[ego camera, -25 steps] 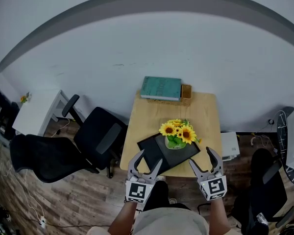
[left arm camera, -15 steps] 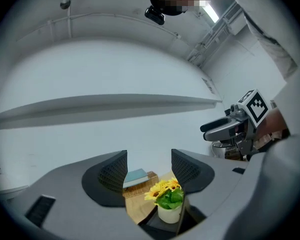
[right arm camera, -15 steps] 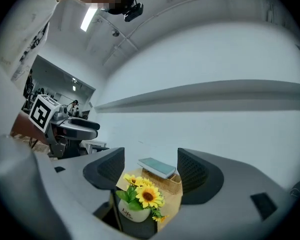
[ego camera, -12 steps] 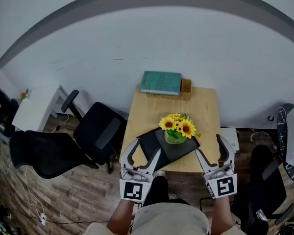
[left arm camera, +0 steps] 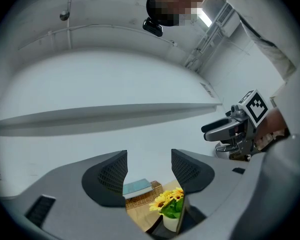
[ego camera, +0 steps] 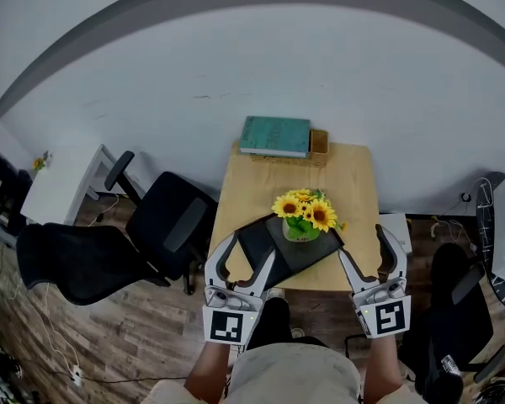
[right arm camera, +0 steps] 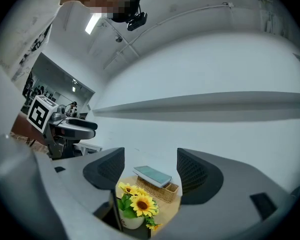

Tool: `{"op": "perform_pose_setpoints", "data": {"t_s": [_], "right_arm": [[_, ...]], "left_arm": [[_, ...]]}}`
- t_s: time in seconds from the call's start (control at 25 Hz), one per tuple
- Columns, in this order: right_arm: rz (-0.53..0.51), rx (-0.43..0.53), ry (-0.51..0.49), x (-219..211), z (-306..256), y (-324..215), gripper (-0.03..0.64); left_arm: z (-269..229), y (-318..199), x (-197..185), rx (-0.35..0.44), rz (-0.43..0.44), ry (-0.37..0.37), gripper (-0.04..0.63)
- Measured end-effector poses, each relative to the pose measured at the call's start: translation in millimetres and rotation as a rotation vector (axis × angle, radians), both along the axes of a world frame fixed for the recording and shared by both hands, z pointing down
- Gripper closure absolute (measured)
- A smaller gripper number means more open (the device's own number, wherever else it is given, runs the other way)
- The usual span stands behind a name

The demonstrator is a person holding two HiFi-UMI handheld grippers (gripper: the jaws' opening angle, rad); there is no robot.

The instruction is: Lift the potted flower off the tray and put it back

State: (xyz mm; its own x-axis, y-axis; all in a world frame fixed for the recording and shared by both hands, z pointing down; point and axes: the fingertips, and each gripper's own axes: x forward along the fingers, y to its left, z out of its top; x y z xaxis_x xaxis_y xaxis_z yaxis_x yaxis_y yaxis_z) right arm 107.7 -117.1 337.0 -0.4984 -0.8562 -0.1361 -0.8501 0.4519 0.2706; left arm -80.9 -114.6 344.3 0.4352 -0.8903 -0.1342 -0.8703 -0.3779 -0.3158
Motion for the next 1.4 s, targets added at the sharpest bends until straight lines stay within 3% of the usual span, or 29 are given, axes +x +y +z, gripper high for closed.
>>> {"op": "perform_pose_setpoints", "data": {"t_s": [0.36, 1.0, 1.24, 1.4], "right_arm": [[0.006, 0.006, -0.019, -0.8, -1.8, -0.5, 0.282], [0.002, -0.012, -0.01, -6.6, 4.9, -3.7, 0.282], [0.006, -0.019, -0.007, -5.5, 5.6, -6.0, 0.283], [0.001, -0.016, -0.019, -3.7, 5.7, -4.1, 0.303]], "left_arm": [[-5.0, 1.2, 2.6, 0.027, 0.012, -0.001, 0.318], [12.0, -2.7, 0.5, -0.058, 0.005, 0.009, 0.318], [0.5, -4.8, 7.8, 0.0, 0.028, -0.001, 0.318], [11.8, -6.3, 8.5, -0.068, 0.01, 0.011, 0.319]]}}
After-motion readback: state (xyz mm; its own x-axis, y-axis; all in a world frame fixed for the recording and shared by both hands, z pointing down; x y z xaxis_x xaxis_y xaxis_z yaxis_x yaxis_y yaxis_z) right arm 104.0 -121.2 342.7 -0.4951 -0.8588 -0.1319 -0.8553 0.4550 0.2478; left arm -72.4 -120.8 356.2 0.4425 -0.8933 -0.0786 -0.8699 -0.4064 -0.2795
